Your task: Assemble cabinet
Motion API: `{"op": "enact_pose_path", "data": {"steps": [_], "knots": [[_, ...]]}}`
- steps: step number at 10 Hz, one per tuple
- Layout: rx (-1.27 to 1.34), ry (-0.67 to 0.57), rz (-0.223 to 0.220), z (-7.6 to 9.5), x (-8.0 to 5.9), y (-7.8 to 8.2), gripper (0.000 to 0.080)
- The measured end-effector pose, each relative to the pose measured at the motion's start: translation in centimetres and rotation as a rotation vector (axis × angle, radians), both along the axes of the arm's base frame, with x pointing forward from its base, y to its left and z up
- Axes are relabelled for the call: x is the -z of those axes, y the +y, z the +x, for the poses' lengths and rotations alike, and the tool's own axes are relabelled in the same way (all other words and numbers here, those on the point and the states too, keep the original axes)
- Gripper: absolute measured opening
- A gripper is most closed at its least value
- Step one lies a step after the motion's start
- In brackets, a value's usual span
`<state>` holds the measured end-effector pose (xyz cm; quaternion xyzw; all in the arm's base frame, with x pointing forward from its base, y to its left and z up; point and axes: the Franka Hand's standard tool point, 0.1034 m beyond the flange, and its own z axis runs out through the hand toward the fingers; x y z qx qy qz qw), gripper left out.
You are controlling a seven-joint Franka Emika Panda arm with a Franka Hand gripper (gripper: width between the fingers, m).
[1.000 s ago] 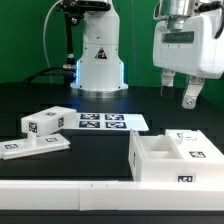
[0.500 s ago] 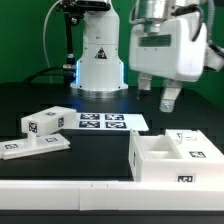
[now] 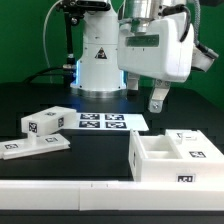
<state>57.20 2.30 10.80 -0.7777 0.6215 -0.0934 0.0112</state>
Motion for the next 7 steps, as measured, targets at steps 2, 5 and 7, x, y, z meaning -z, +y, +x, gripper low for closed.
{"op": "enact_pose_path", "data": {"steps": [2, 5, 7], "knots": [[-0.031, -0.077, -0.033, -1.2, 0.8, -4.1, 0.0796], [-0.055, -0.107, -0.029, -2.0, 0.6, -7.3, 0.0796], [-0.085, -0.102, -0.036, -1.9, 0.7, -6.8, 0.0796]]}}
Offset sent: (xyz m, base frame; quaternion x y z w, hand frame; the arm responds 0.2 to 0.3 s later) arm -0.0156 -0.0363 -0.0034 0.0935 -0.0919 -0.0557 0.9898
